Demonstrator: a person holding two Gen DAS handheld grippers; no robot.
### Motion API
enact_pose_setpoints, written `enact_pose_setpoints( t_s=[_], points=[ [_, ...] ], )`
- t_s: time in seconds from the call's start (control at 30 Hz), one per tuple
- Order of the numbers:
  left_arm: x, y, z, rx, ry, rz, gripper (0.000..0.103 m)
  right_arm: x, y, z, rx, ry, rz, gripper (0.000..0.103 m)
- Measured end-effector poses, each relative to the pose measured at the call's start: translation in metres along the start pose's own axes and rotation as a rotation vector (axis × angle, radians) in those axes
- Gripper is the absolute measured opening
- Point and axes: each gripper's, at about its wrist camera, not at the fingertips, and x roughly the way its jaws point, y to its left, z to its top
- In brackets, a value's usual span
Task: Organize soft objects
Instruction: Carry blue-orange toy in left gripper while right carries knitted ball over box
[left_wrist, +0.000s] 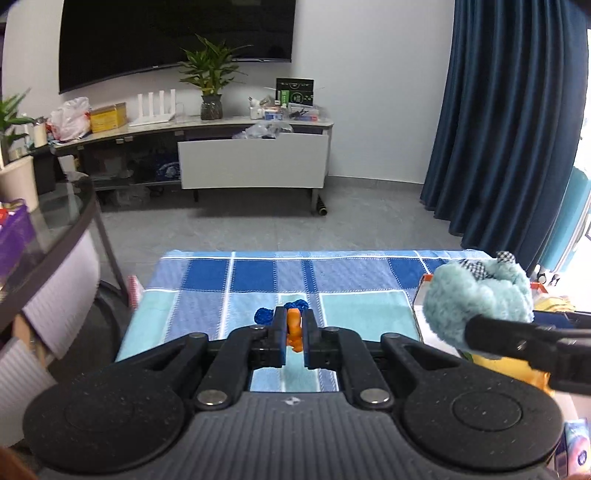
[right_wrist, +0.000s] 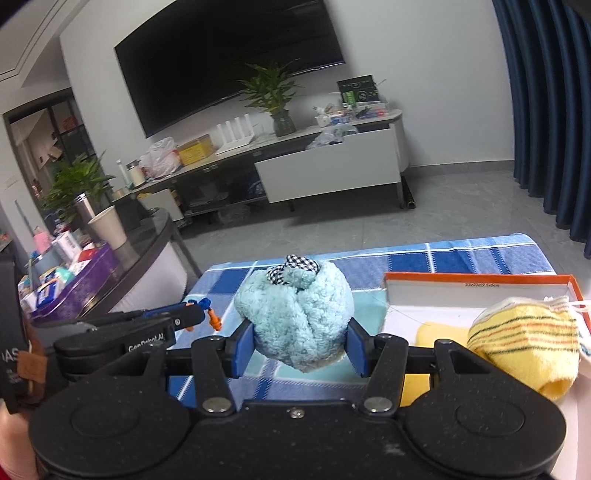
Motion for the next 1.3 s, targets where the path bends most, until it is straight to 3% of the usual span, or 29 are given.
enact_pose_setpoints(
  t_s=[0.5, 1.3],
  points=[
    [-0.058, 0.002, -0.009, -0.042, -0.015, 0.018, 0.01, -0.055, 0.035, -0.019, -0.045, -0.026, 0.02, 0.063],
    [-0.105, -0.013, -0.04, -0.049, -0.042, -0.008, 0.01, -0.12, 0.038, -0.05, -0.053, -0.087, -0.008, 0.063]
  ],
)
